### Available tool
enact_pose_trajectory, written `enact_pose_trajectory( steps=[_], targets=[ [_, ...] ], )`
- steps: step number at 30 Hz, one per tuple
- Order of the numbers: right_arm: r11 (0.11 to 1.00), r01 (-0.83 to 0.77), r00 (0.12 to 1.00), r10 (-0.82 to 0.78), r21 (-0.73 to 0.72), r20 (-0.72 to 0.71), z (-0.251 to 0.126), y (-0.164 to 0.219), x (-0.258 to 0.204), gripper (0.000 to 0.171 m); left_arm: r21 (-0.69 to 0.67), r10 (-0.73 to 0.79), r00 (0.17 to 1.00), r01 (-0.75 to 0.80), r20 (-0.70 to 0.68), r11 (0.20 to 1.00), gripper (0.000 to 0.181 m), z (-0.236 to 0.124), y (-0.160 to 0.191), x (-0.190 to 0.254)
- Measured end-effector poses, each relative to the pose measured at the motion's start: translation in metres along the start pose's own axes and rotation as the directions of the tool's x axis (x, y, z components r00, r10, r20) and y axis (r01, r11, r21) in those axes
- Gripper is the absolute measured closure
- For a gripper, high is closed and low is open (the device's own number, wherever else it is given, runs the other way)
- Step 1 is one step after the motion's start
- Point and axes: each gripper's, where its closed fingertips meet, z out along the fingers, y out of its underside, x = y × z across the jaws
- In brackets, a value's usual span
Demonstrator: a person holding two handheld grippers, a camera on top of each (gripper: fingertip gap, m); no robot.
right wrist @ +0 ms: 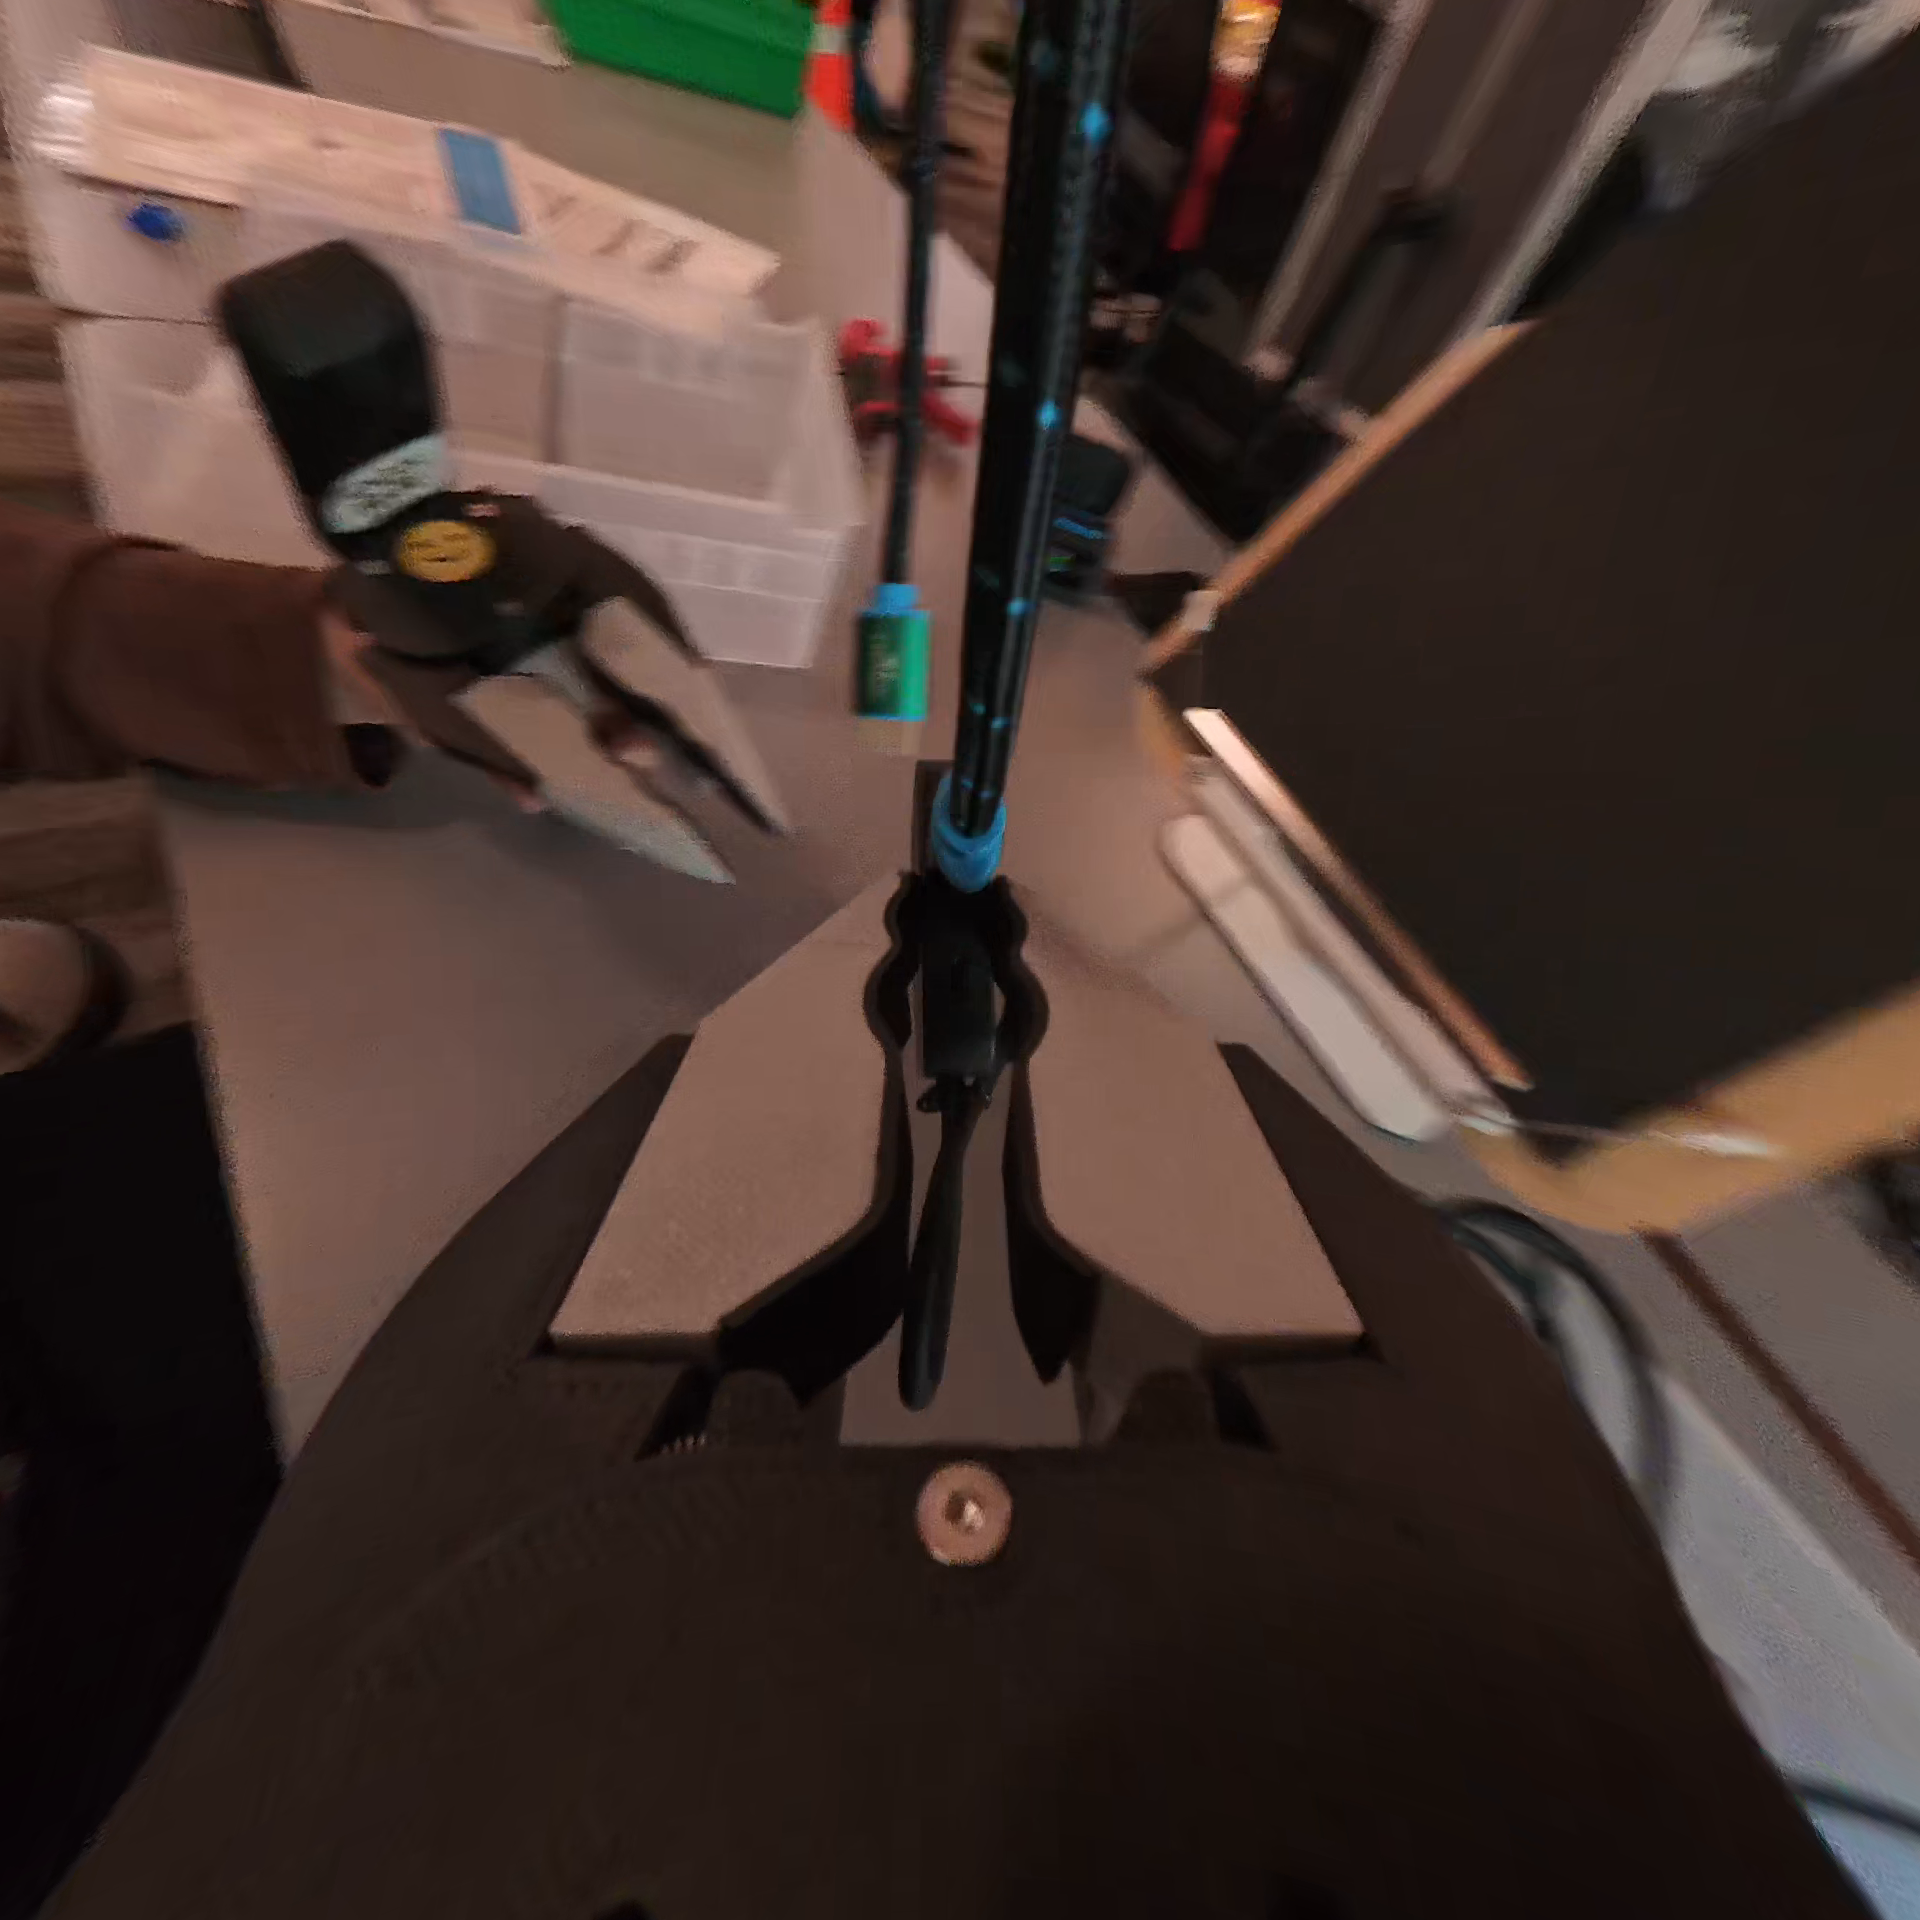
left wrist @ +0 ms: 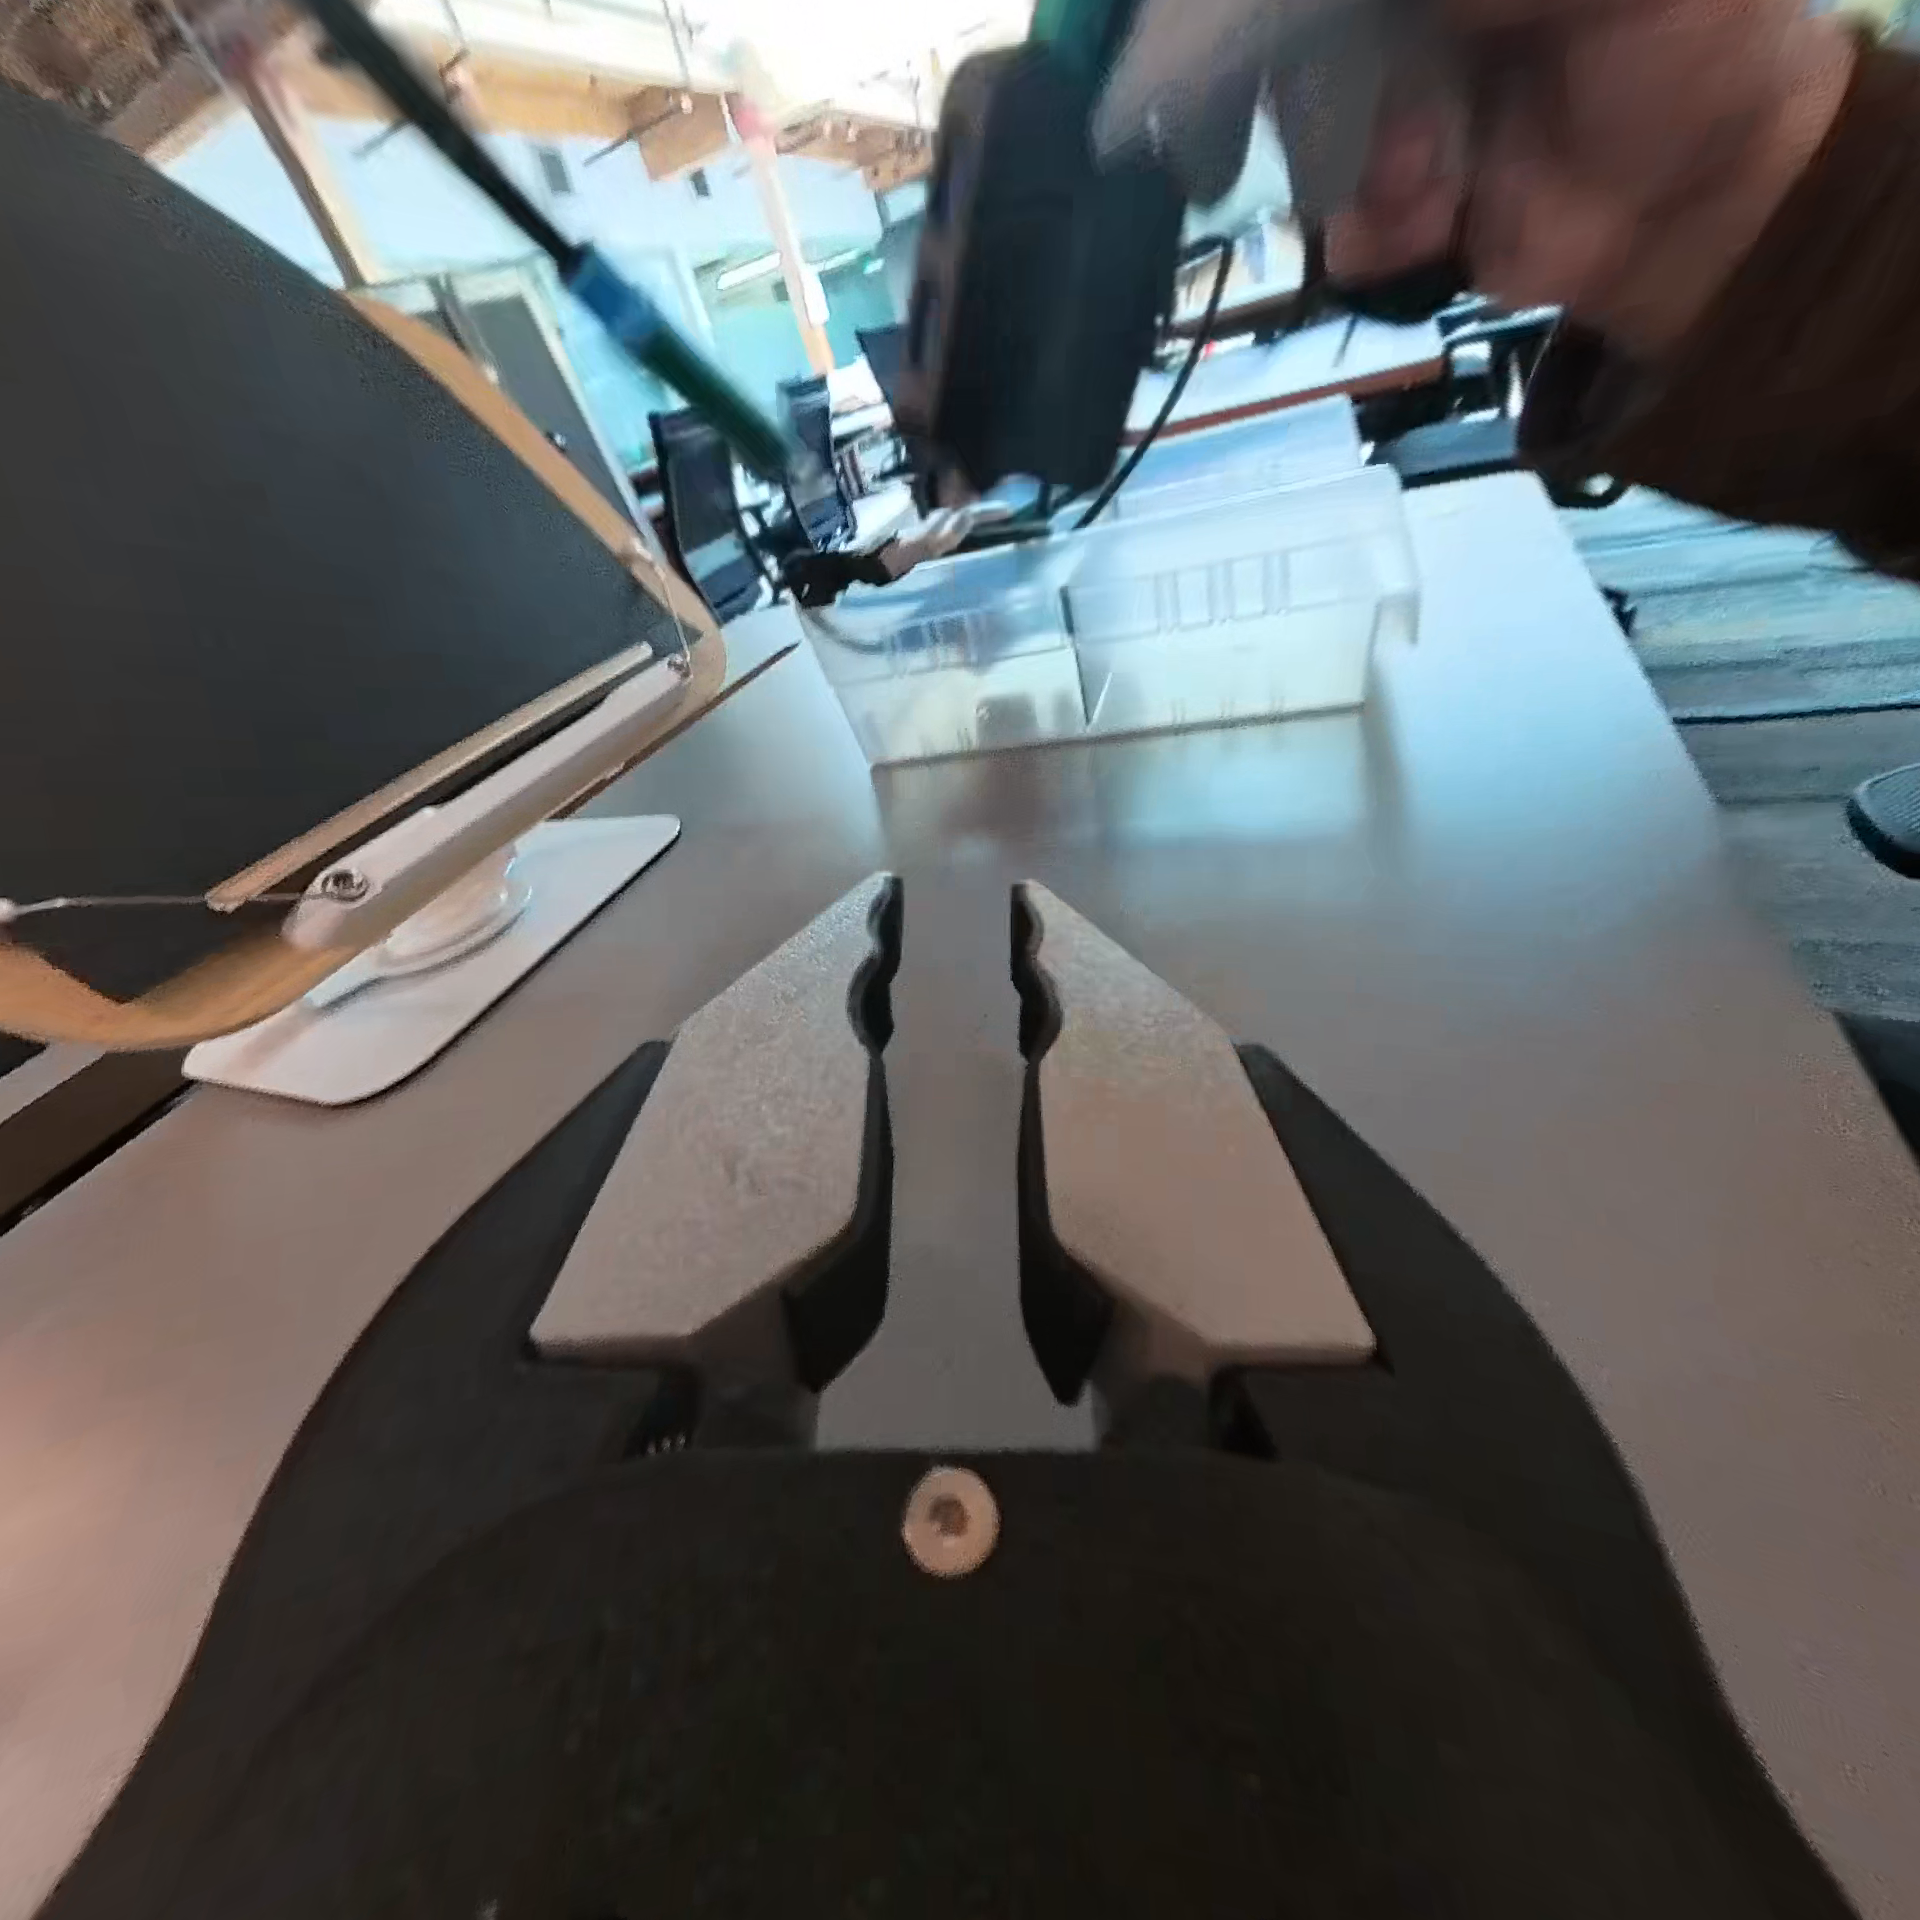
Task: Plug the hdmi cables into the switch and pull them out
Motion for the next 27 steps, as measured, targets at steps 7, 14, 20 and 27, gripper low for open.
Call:
enact_pose_trajectory(
  steps=[7,14,20,27],
  targets=[
    [0.965,0.151,0.928,-0.213,-0.216,-0.304,-0.097,0.006,0.157,0.162,-0.046,-0.012,0.999,0.014,0.047,0.999,0.166,-0.001,0.008,-0.011],
    [0.834,0.078,0.987,-0.140,-0.546,-0.074,-0.087,0.130,0.231,0.162,-0.058,0.017,0.999,-0.014,0.048,0.998,0.166,-0.001,0.010,-0.012],
    [0.313,0.077,0.997,-0.020,-0.947,0.074,-0.084,0.294,0.235,0.159,-0.054,-0.007,0.999,0.009,0.042,0.999,0.167,-0.001,0.010,-0.014],
    [0.450,-0.002,0.997,-0.067,-0.893,-0.035,-0.088,0.247,0.254,0.133,-0.060,0.012,1.000,-0.011,0.013,0.998,0.163,0.000,0.011,-0.008]
  ],
)
